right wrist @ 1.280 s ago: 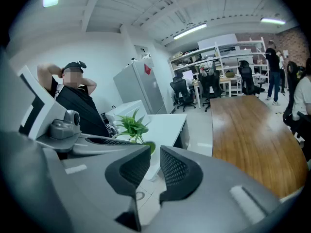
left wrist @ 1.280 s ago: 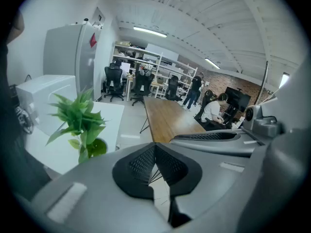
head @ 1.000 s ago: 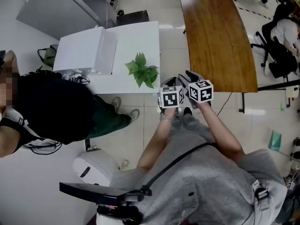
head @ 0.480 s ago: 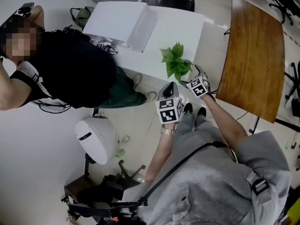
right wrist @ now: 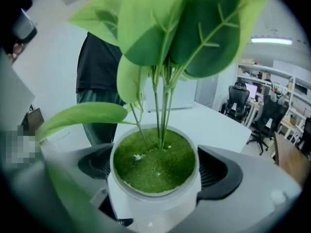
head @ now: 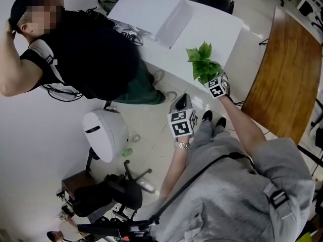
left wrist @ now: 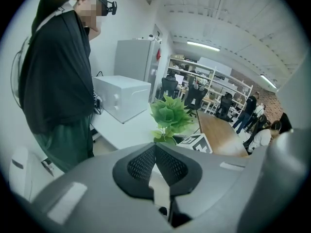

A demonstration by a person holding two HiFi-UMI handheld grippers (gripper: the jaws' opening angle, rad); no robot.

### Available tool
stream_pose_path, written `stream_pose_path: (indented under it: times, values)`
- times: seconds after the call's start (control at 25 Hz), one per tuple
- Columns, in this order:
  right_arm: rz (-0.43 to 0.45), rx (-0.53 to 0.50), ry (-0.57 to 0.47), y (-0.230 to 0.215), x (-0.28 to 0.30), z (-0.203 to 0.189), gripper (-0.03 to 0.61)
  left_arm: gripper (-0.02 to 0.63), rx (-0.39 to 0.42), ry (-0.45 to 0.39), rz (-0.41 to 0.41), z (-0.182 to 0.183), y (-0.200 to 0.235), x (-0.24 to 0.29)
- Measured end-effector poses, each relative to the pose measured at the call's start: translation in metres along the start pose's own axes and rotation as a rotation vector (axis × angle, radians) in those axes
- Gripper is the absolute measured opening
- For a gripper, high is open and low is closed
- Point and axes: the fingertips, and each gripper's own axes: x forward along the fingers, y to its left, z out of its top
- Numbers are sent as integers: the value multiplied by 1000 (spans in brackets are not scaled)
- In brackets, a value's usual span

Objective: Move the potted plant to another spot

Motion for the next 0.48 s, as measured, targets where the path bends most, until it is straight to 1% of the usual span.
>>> stream_pose_path:
  times: [0.12,0.24,0.32,0.4,0.48]
  values:
    - [1,29,-30,3,-9,1,525,15,9,9,-20,-2,-3,5]
    - [-44,75,-59,-11,-19,3,525,15,42,18,-74,2,-14,23]
    - [-80,112,-75,-29,-31,1,525,15,77,25,-107,7,-33,37]
    - [-130,151,-84,-57,-54,-8,525,15,118,35,-148,11,-60,51]
    - [-218,203,-84,-95,-89,-29,525,15,176,48,-218,12,-96,69]
